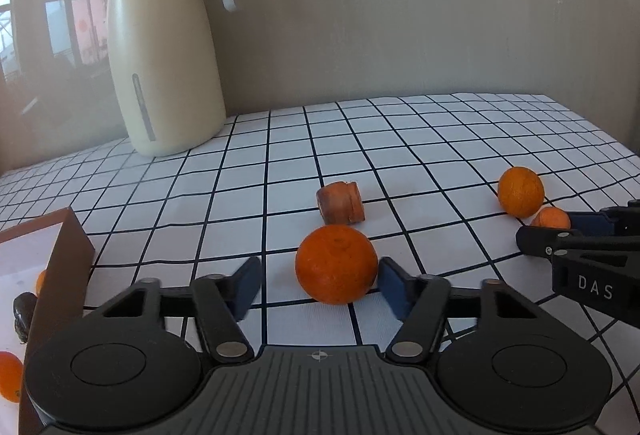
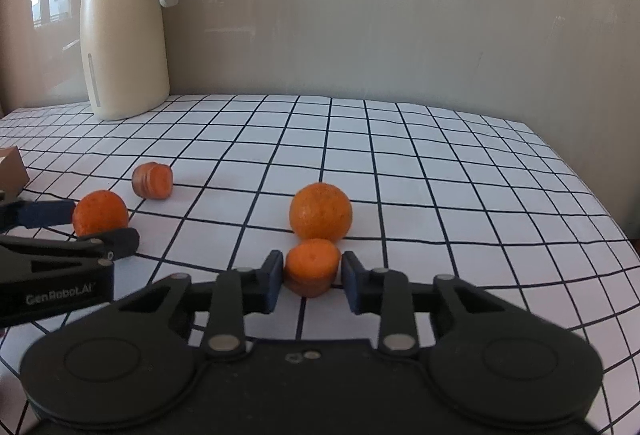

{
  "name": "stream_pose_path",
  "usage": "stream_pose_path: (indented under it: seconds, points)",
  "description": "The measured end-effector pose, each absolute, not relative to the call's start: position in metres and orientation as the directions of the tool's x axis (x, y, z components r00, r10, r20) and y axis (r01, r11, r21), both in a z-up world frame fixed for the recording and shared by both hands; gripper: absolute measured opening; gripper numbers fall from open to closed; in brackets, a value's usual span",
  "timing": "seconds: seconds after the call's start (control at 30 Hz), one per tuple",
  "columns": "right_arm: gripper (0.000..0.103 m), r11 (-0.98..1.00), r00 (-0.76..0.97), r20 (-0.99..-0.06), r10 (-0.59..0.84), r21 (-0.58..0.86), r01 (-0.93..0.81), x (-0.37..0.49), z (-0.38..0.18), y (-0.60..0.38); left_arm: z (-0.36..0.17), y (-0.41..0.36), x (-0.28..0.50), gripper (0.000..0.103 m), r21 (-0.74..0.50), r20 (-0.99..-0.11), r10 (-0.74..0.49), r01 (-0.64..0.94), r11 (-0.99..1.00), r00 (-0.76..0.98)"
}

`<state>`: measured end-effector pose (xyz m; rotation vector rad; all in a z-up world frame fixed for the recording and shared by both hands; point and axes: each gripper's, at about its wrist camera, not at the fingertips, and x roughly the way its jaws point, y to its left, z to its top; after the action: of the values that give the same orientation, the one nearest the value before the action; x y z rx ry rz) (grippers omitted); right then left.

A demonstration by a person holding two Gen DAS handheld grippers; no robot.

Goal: Organize fruits
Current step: 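Grasp the large orange with the left tool while the right tool grasps the cut orange piece, then carry both held fruits over the white box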

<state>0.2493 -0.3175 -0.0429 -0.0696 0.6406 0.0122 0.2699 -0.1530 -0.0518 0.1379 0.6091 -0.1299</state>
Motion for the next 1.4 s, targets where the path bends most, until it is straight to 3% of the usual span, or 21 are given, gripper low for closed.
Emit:
stream_pose_path:
  seconds: [0.03,0.1,0.77,1.4]
  points:
    - [0.021,0.997,0.802,-0.597,-0.011,-0.063,-0.033,0.25,-0.043,-0.317,-0.052,-0.154,0.269,0.056,0.094,-0.575,-0.083,0.167,0.982,0.814]
    - [0.021,0.998,0.801,-0.599,-0.01,-0.06,-0.032,0.25,-0.043,-0.317,-0.052,-0.157,0.269,0.042,0.098,-0.571,-0.091,0.178,0.979,0.816]
    - [0.02,0.996,0.856,-0.514,0.046,-0.046,-0.082,0.215,-0.007,-0.289,-0.021,-0.136,0.22,0.041,0.13,-0.501,-0.094,0.183,0.974,0.86]
    - [0.021,0.982,0.875,-0.466,0.133,-0.059,-0.181,0.176,0.016,-0.233,0.01,-0.048,0.155,0.041,0.149,-0.413,-0.001,0.068,0.986,0.911]
